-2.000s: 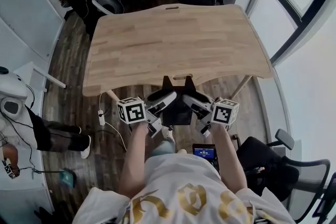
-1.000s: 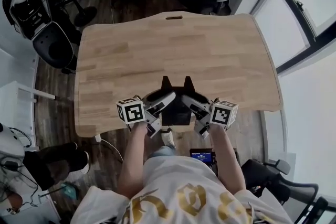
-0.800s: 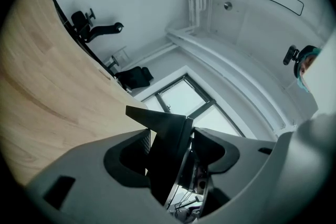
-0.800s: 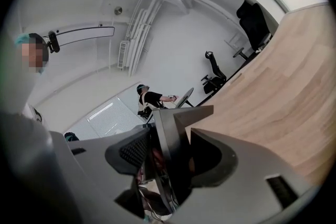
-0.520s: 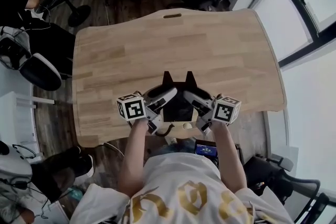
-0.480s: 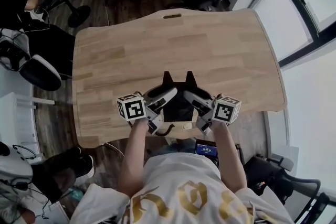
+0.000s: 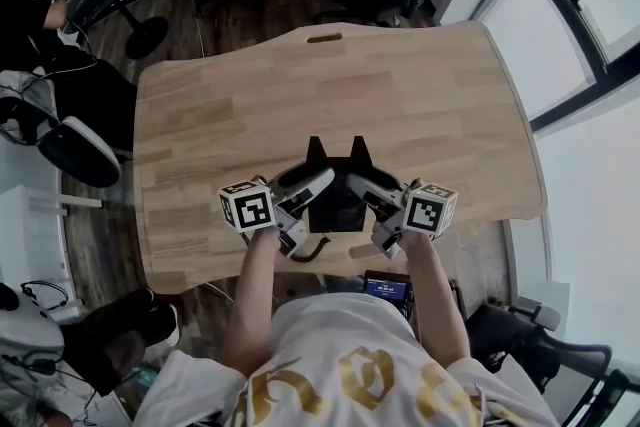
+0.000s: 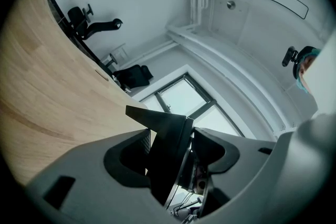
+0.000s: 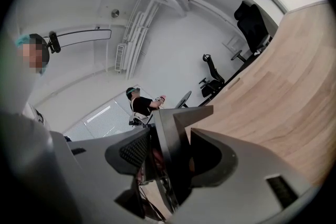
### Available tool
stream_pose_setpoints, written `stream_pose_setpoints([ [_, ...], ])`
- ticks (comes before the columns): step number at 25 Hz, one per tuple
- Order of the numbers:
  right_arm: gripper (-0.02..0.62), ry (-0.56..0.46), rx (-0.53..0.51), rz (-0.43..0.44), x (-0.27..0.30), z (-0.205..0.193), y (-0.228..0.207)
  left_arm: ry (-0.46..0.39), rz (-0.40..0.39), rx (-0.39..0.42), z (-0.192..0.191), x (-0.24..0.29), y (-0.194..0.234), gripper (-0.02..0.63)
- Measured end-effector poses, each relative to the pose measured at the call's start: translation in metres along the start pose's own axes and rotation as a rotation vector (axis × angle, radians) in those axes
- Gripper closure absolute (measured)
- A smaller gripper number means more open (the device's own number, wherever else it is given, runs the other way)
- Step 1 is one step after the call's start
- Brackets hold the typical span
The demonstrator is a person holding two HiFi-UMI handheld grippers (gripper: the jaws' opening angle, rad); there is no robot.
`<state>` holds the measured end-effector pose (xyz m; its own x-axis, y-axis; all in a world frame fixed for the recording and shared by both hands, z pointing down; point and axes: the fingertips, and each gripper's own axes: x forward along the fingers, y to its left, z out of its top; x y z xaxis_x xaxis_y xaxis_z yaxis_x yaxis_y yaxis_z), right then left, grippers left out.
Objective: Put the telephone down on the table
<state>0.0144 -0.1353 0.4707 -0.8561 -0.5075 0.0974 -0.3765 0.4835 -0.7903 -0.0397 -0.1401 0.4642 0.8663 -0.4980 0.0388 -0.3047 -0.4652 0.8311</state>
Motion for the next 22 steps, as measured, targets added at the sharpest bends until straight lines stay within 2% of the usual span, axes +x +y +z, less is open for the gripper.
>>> stream_pose_setpoints([
  [10, 0.370, 0.027, 0.029, 0.007, 0.012, -0.004, -0.011, -0.009, 0.030, -0.023, 0.002, -0.002, 0.016, 0.353],
  [22, 0.370, 0.072, 0.071, -0.026, 0.023, -0.019, -0.042, -0.006, 0.048, -0.090, -0.010, 0.001, 0.052, 0.353],
])
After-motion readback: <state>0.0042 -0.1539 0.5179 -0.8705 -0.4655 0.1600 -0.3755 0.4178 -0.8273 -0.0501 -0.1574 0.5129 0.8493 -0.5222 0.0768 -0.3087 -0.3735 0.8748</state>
